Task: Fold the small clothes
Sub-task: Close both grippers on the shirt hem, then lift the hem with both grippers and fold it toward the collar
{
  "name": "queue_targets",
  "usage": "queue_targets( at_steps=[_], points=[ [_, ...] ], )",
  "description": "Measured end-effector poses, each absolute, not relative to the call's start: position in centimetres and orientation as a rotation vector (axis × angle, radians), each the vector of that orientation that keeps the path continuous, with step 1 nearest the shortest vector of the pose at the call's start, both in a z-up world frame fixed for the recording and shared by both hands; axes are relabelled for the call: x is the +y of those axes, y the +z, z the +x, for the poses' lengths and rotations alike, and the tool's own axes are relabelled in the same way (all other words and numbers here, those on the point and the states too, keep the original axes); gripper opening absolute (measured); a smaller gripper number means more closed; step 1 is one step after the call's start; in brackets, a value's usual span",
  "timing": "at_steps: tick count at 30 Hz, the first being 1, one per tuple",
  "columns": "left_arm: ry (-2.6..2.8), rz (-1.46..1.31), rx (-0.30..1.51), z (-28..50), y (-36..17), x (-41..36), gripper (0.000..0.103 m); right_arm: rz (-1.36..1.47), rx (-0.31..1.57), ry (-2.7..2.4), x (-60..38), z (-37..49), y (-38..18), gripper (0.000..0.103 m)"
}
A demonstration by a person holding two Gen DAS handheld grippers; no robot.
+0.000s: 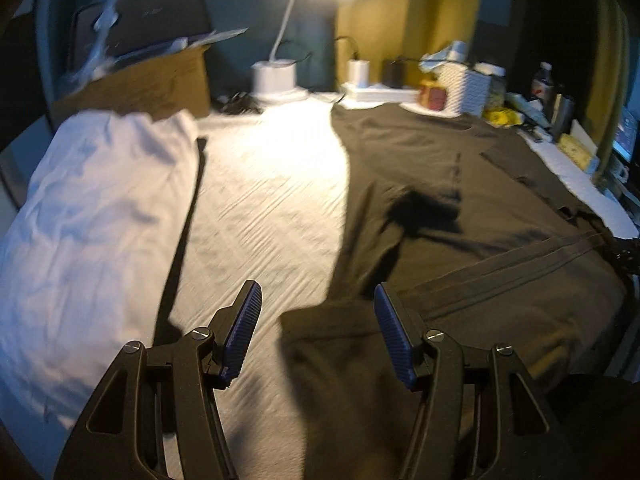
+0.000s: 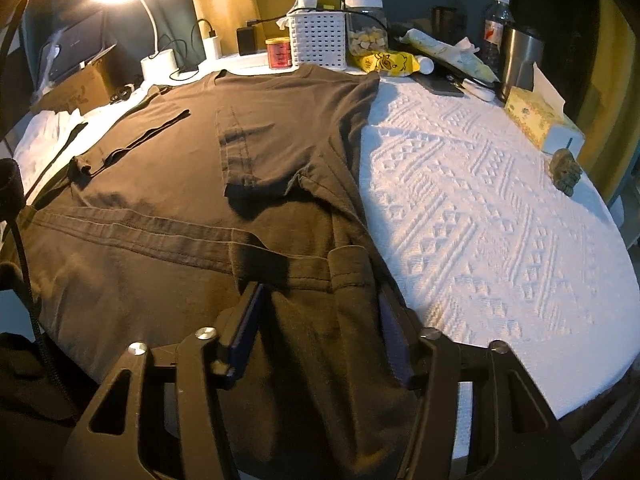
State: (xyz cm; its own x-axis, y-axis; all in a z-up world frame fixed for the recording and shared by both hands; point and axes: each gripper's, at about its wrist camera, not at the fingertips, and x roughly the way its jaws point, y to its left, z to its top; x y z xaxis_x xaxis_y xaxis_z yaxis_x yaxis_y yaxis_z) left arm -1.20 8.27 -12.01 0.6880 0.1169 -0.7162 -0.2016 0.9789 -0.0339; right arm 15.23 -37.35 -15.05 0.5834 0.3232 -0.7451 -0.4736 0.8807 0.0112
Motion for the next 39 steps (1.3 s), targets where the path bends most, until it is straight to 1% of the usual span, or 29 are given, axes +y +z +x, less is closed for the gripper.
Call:
queue_targets(
  at_steps=[1, 2, 3, 4, 7, 8, 9, 11, 12, 13, 16, 17, 19, 20, 32, 33, 34, 35, 36, 39],
  points=[
    [0.183, -0.119, 0.804, -1.4, -12.3, 8.5, 0.059, -0.2, 0.823, 0.465, -37.4, 15.2, -15.0, 0.033],
    [0.183, -0.127, 0.811, -1.5, -12.6, 8.6, 0.059, -0.21, 0.814, 0.457, -37.4, 15.1, -14.9, 0.027],
    [0.179, -0.133, 0.815, -1.6, -12.8, 8.7, 0.059, -0.225, 0.8, 0.454, -37.4, 14.9, -14.7, 0.011],
    [0.17, -0.136, 0.817, -1.7, -13.0, 8.6, 0.059, -0.245, 0.788, 0.44, -37.4, 14.8, -14.5, 0.01],
    [0.138, -0.114, 0.819, -1.6, -13.3, 8.0, 0.057, -0.263, 0.775, 0.43, -37.5, 14.6, -14.0, 0.01],
    [0.131, -0.103, 0.816, -1.5, -13.3, 7.7, 0.051, -0.27, 0.767, 0.424, -37.5, 14.6, -13.8, 0.01],
    [0.125, -0.095, 0.817, -1.5, -13.3, 7.6, 0.038, -0.277, 0.76, 0.419, -37.5, 14.5, -13.6, 0.01],
    [0.119, -0.081, 0.82, -1.4, -13.4, 7.3, 0.033, -0.281, 0.748, 0.411, -37.5, 14.4, -13.1, 0.01],
    [0.117, -0.077, 0.816, -1.5, -13.4, 7.2, 0.023, -0.28, 0.744, 0.412, -37.5, 14.3, -13.0, 0.01],
    [0.115, -0.071, 0.817, -1.4, -13.4, 7.2, 0.017, -0.281, 0.742, 0.412, -37.6, 14.3, -12.8, 0.01],
    [0.118, -0.061, 0.805, -1.6, -13.1, 7.0, 0.015, -0.281, 0.735, 0.41, -37.6, 14.1, -12.5, 0.01],
    [0.118, -0.06, 0.802, -1.7, -12.9, 7.0, 0.009, -0.282, 0.734, 0.407, -37.6, 14.1, -12.4, 0.01],
    [0.119, -0.058, 0.788, -1.9, -12.5, 6.9, 0.008, -0.277, 0.734, 0.4, -37.7, 14.1, -12.3, 0.01],
    [0.119, -0.054, 0.78, -2.0, -12.2, 6.8, 0.006, -0.274, 0.736, 0.399, -37.7, 14.1, -12.4, 0.01],
    [0.092, -0.049, 0.699, -2.9, -8.8, 6.0, 0.006, -0.274, 0.767, 0.382, -37.5, 14.1, -13.4, 0.01],
    [0.092, -0.049, 0.694, -3.0, -8.6, 6.1, 0.006, -0.276, 0.772, 0.379, -37.5, 14.2, -13.6, 0.014],
    [0.092, -0.048, 0.691, -3.0, -8.5, 6.1, 0.005, -0.277, 0.776, 0.375, -37.5, 14.4, -13.7, 0.025],
    [0.093, -0.045, 0.689, -3.1, -8.3, 6.1, 0.005, -0.278, 0.777, 0.368, -37.5, 14.5, -13.8, 0.031],
    [0.096, -0.042, 0.689, -3.2, -8.2, 6.1, 0.005, -0.279, 0.776, 0.362, -37.6, 14.7, -13.9, 0.041],
    [0.096, -0.04, 0.702, -3.5, -8.3, 6.3, 0.005, -0.277, 0.776, 0.36, -37.6, 15.0, -14.1, 0.042]
  ],
)
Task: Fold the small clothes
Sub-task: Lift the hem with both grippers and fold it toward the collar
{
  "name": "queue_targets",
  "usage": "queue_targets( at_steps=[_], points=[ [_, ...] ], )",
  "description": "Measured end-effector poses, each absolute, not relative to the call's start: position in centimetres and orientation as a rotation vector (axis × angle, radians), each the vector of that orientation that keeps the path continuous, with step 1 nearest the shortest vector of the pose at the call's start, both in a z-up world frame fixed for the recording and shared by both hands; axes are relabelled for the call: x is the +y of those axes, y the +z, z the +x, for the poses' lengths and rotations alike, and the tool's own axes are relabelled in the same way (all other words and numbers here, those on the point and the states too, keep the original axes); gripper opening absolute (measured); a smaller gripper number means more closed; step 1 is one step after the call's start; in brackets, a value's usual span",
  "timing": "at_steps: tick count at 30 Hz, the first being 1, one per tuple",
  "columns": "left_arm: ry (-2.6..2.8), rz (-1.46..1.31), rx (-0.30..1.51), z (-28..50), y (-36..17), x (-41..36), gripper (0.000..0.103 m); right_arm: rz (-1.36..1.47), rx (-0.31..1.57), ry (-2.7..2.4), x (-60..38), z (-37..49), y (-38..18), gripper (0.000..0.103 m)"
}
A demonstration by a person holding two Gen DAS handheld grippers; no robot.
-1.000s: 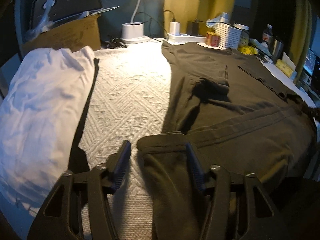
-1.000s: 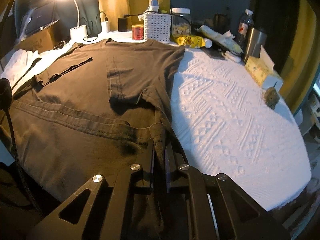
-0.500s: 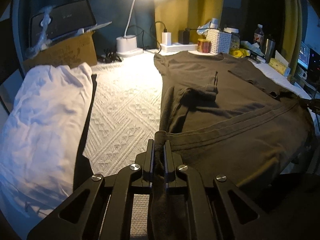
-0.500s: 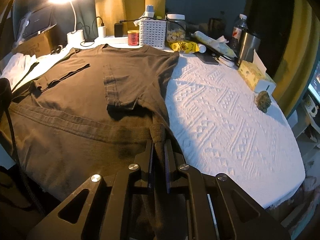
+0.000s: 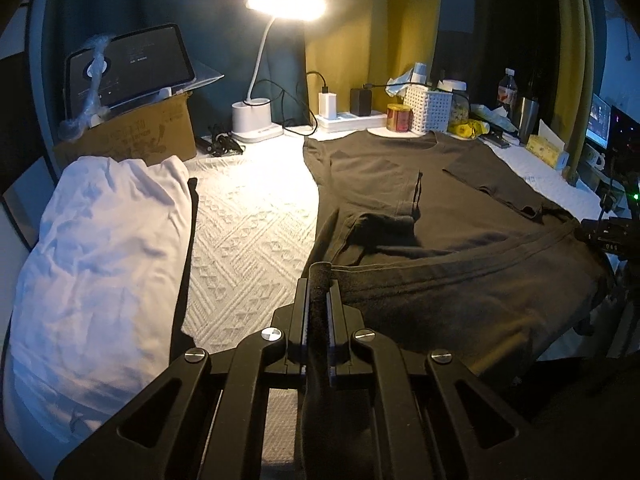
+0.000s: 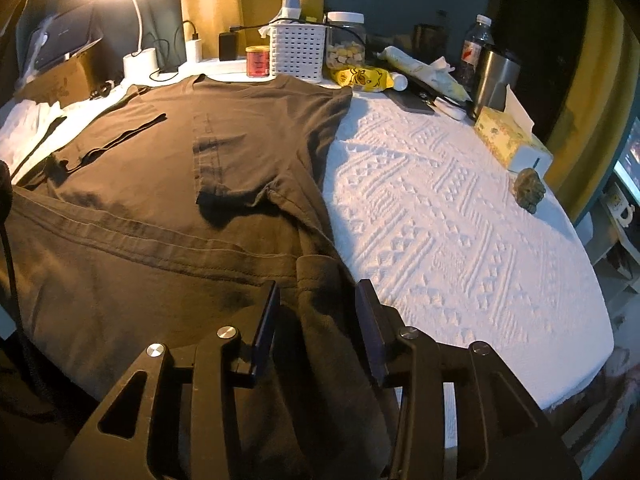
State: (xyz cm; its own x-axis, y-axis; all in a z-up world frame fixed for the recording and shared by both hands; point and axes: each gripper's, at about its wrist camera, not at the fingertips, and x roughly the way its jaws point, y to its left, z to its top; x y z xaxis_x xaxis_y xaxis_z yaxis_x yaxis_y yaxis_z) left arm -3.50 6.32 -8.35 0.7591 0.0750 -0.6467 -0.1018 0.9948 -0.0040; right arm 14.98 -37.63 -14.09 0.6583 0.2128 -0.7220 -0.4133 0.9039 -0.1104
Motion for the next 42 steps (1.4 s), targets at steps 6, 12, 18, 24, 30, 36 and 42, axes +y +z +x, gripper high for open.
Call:
queue_targets(
  at_steps=[6, 12, 18, 24, 30, 36, 42],
  points=[
    [0.09, -0.061, 0.719, -3.9, -8.7, 6.5, 0.005, -0.252, 0.772, 0.399, -37.8, 15.2, -14.1, 0.01],
    [0.093, -0.055, 0.683, -4.0, -7.5, 6.5, 0.005, -0.232, 0.722, 0.382, -38.7, 14.4, -12.5, 0.009],
    [0.097, -0.051, 0.666, -4.3, -6.5, 6.8, 0.005, -0.212, 0.723, 0.375, -39.6, 13.9, -12.4, 0.007],
    [0.091, -0.049, 0.649, -4.4, -5.8, 6.7, 0.005, -0.163, 0.703, 0.353, -41.1, 13.7, -11.7, 0.007],
    [0.091, -0.042, 0.637, -3.8, -5.3, 6.7, 0.005, -0.123, 0.668, 0.36, -41.9, 13.7, -10.1, 0.007],
    [0.094, -0.025, 0.618, -2.7, -4.5, 6.9, 0.005, -0.111, 0.631, 0.365, -41.7, 14.1, -8.6, 0.007],
    [0.096, -0.011, 0.595, -1.0, -3.4, 7.2, 0.005, -0.096, 0.603, 0.361, -41.6, 15.0, -7.2, 0.007]
  ],
)
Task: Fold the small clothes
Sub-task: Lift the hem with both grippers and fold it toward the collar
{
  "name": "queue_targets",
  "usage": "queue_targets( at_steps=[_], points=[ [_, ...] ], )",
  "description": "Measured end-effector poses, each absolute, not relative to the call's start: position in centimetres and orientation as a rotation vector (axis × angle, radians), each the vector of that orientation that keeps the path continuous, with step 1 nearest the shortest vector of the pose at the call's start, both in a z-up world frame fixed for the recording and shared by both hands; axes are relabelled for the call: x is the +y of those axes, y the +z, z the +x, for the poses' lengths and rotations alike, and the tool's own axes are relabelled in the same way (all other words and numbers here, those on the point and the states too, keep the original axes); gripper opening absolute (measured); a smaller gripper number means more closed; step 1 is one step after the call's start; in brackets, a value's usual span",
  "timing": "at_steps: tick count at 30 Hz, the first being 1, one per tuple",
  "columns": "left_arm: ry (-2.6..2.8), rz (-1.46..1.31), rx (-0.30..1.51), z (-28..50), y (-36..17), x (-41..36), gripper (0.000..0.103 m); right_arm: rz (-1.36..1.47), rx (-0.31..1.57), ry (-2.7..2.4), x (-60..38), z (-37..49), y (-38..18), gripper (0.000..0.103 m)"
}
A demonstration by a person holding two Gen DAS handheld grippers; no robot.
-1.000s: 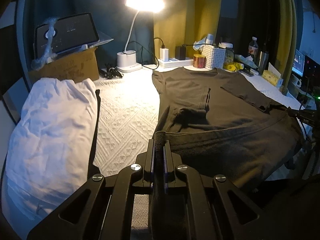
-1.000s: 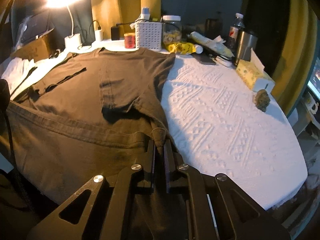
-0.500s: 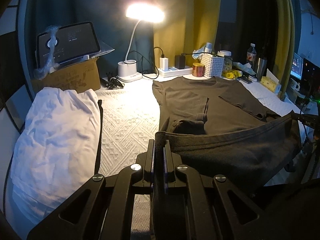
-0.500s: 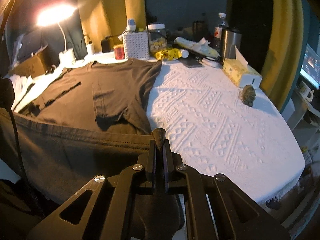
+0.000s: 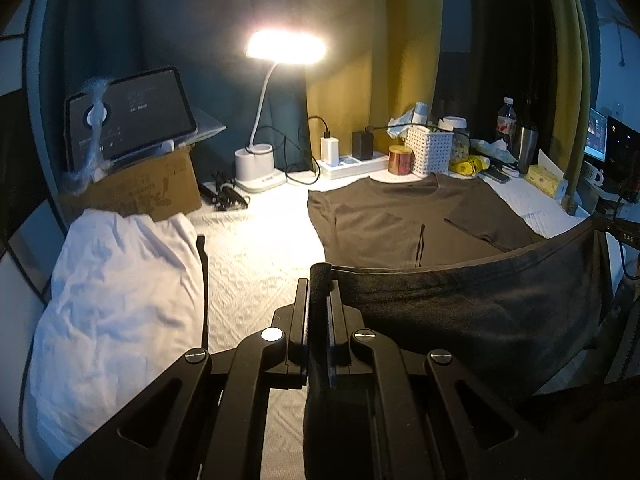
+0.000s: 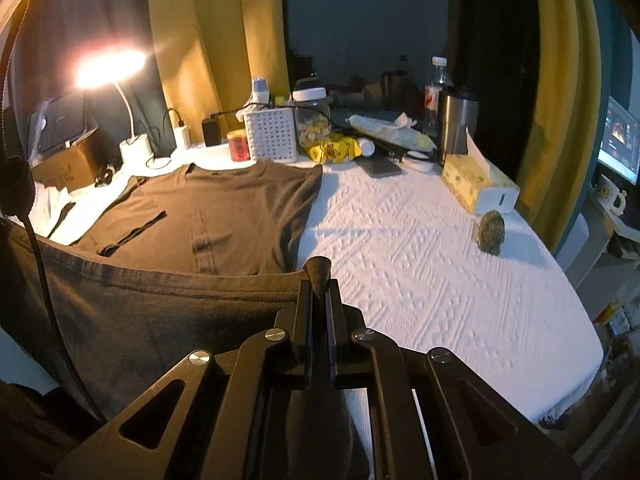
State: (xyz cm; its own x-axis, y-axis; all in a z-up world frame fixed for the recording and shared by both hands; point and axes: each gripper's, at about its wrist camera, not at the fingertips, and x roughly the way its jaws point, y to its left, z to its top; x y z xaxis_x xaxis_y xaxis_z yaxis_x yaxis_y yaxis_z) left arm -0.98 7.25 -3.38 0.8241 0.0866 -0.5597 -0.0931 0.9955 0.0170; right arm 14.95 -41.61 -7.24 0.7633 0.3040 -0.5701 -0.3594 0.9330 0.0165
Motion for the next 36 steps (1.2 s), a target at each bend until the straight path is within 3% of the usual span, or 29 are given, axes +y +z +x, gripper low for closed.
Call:
queue_targets(
  at_steps=[36],
  points=[
    [0.086, 0.04, 0.511, 12.0, 0.0, 10.0, 0.005, -0.056, 0.516, 0.342, -38.5, 26.5, -2.8, 0.007]
  ],
)
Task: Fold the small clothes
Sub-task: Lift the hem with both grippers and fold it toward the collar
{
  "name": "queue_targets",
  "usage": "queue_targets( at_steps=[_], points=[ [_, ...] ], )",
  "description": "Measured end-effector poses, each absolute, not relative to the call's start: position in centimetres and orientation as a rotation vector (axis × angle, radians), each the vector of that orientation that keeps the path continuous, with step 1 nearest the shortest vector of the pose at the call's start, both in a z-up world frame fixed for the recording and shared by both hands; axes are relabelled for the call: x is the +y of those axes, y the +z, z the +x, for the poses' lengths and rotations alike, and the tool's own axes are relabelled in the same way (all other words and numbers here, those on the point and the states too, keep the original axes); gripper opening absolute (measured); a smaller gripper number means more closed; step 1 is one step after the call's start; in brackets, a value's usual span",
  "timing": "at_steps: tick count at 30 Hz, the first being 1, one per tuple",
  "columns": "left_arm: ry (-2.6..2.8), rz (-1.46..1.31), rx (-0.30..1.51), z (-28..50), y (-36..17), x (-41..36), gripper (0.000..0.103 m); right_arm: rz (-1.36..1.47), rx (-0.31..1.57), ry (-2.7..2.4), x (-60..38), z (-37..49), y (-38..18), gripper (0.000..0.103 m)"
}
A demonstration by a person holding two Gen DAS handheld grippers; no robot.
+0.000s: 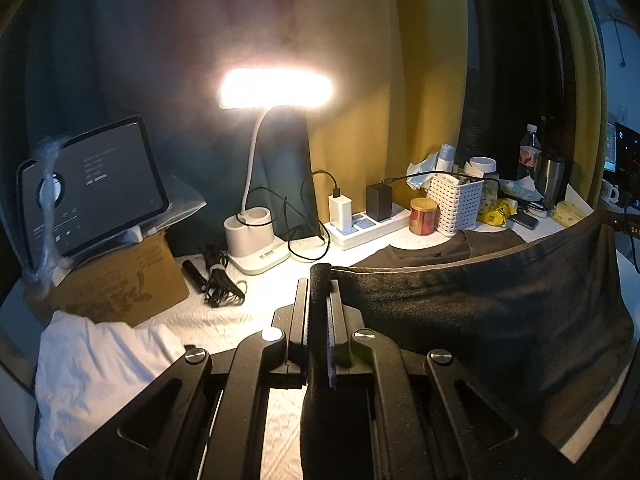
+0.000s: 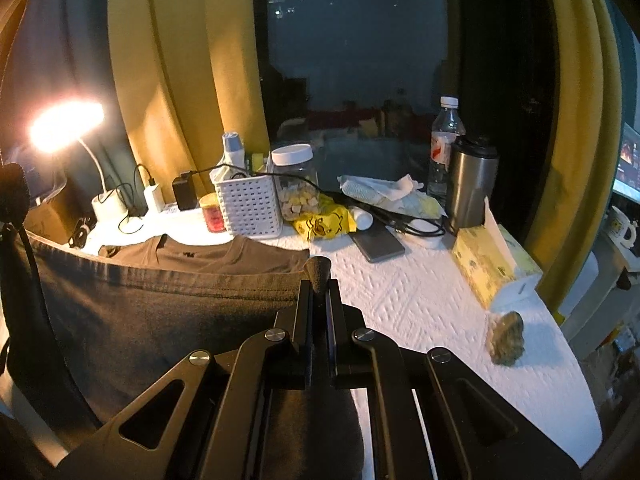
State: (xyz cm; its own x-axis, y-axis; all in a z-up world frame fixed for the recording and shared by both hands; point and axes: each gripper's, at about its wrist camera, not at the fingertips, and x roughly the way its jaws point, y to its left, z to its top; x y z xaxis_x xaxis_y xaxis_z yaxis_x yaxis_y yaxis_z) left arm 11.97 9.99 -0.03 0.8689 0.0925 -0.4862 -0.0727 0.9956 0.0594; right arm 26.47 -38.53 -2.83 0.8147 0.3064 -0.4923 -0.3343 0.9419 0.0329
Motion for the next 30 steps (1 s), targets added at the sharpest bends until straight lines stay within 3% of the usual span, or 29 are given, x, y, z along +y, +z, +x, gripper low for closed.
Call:
queue_targets(
  at_steps=[30],
  points=[
    [0.084, 0.07, 0.481, 24.5, -1.1, 13.6, 0.005, -0.15, 0.506, 0.349, -33.4, 40.4, -3.2, 0.007]
  ],
)
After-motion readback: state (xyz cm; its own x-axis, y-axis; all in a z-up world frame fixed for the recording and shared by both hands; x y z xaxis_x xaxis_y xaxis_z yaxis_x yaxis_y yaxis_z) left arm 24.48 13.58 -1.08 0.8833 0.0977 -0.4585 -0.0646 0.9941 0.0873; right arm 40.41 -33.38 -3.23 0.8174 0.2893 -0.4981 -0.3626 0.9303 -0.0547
